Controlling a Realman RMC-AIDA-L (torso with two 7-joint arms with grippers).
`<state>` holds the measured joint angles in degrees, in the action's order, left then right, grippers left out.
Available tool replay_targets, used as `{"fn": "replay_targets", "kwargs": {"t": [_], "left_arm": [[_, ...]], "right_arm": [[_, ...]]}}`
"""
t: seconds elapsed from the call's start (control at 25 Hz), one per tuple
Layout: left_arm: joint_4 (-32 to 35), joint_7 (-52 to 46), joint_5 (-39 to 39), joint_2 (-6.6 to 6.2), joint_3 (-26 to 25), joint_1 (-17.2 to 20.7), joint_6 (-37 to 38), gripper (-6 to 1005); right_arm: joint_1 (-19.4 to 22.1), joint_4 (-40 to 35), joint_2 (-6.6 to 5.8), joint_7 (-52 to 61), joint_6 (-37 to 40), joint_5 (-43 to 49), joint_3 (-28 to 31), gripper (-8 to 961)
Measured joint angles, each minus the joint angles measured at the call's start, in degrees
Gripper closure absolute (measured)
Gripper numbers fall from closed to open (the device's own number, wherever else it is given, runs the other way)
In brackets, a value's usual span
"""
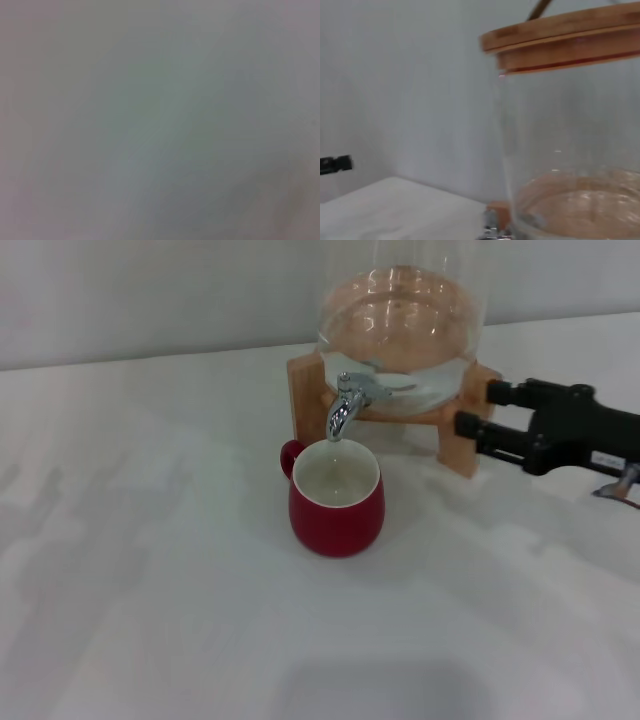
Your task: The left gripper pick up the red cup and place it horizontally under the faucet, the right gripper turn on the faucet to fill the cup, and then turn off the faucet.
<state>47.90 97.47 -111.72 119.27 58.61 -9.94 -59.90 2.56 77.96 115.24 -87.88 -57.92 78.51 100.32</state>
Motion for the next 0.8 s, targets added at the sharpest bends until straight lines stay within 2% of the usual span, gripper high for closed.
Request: {"fn": "replay_targets", "kwargs": {"t": [0.2, 0.44, 0.8], "left_arm": [[-0.7, -0.01, -0.08, -0.01, 0.0, -0.2, 0.41, 360], [-1.49, -0.01, -0.08, -0.11, 0.01, -0.6, 0.49, 360], [-1.55, -0.01, -0.08, -0.01, 0.26, -0.06, -0.12, 360]], "right_arm": [[-0.03, 2.4, 0.02, 0.89, 0.65, 0.05, -3.68, 322], [-2.99, 1.38, 0.05, 0.97, 0.49, -0.13, -6.2, 322], [-5.67, -0.47, 0.08, 0.45, 2.19, -0.61, -7.62, 322]]}}
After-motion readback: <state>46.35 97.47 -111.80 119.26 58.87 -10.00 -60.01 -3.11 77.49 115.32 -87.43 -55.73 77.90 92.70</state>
